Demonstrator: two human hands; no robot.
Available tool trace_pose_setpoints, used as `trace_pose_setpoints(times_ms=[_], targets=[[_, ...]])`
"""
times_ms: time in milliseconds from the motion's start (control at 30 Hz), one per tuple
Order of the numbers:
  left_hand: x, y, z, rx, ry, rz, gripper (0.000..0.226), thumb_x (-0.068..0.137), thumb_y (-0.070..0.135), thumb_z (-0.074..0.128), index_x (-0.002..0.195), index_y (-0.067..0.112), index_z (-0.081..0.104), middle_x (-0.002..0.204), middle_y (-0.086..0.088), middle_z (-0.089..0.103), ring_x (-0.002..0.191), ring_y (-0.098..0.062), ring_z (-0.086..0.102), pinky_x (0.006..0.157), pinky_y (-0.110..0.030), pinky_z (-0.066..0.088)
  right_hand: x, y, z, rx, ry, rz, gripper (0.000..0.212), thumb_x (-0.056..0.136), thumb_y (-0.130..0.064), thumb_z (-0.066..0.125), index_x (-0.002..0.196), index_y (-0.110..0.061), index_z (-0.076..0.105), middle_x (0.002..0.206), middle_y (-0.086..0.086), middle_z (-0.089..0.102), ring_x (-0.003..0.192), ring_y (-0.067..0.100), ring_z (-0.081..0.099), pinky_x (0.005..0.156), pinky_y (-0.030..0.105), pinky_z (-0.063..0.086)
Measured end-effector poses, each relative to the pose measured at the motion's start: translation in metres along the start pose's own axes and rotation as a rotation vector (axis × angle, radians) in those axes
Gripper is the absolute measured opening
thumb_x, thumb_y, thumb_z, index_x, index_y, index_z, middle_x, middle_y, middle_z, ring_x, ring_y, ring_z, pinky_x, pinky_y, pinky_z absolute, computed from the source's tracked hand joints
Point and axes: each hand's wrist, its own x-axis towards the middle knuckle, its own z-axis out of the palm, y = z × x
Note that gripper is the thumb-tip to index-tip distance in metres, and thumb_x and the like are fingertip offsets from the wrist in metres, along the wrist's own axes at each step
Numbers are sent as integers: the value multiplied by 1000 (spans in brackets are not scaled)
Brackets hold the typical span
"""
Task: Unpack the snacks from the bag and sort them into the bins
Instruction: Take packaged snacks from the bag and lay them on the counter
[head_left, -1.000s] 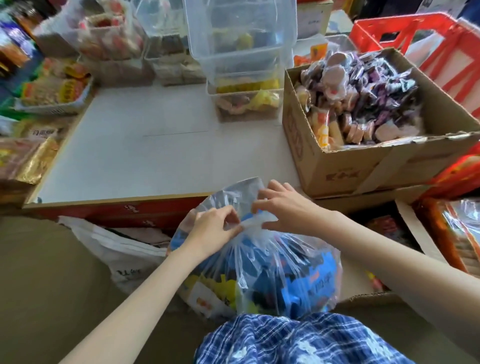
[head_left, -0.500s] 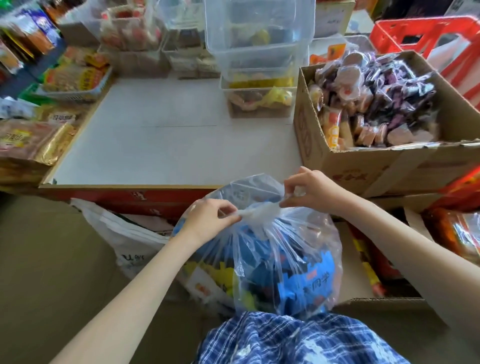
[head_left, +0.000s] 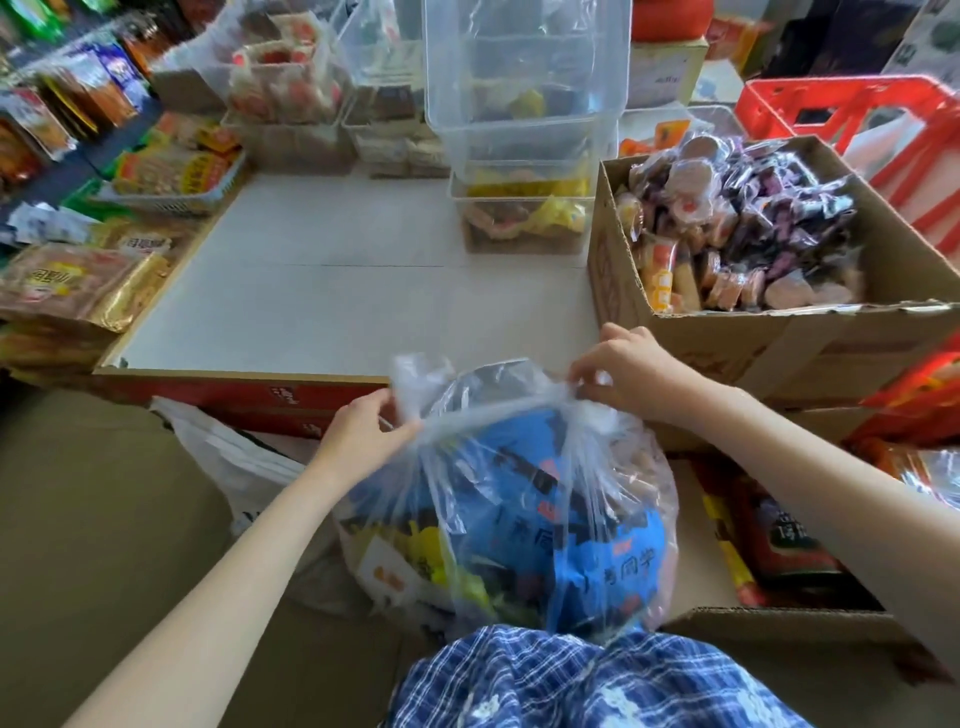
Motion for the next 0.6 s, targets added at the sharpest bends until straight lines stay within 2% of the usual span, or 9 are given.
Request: trace_pose_setpoints(times_ms=[67,133,233,300,367,433,500,533,600], targets=[[-1,-4,3,-67,139,-159,24,85,18,63,67,12,48,64,3,49,67,-22,49,60,-30,31,-3,16,-2,120,91,85,21,89,-27,61,106,-17,70,98,-4,66,110,22,42,87,32,27],[-2,2,4,-351,318,-318,29,85,9,59,59,13,46,57,-1,46,56,-22,45,51,-29,32,-3,22,1,157,142,130,19,86,-23,65,101,-13,71,101,0,63,108,24,41,85,32,26],[-8,12,-19,-859,624,-445,29,86,-2,50,71,22,45,71,5,47,62,-8,45,44,-10,37,-11,36,2,213,228,191,11,81,-13,70,91,-8,73,108,8,58,108,31,44,90,42,37],[-16,10,-37,-772,805,-331,29,86,-1,48,79,26,40,81,7,45,72,-9,46,55,-8,36,-18,45,-7,242,347,271,11,82,-4,65,91,-5,71,111,14,57,109,36,49,92,45,41],[-22,10,-43,-325,872,24,23,81,0,49,94,19,48,95,0,51,89,-17,48,75,-17,36,-17,31,-16,229,471,222,22,85,3,56,101,-5,69,111,16,58,107,35,52,93,41,41],[-16,19,-32,81,625,511,28,79,8,47,103,10,62,100,-6,62,98,-19,53,89,-33,41,-9,-5,-14,211,373,-25,33,87,6,50,111,-10,66,113,12,63,108,29,55,94,36,42],[-7,32,-14,409,284,808,34,78,20,42,95,17,71,91,0,71,91,-14,65,90,-43,46,0,-46,7,104,56,-218,42,90,2,44,125,-18,58,119,4,63,109,23,58,92,33,44],[-4,37,-6,560,145,847,35,80,23,41,97,21,72,88,3,72,87,-13,68,93,-43,45,3,-59,18,2,-81,-235,45,92,-1,41,131,-22,51,121,4,61,109,25,58,87,34,45],[3,44,-4,786,-88,678,37,94,20,36,123,25,58,105,4,69,100,-13,64,107,-38,31,3,-57,31,-193,-236,-169,45,94,-7,38,137,-22,41,121,9,57,109,31,58,77,37,45]])
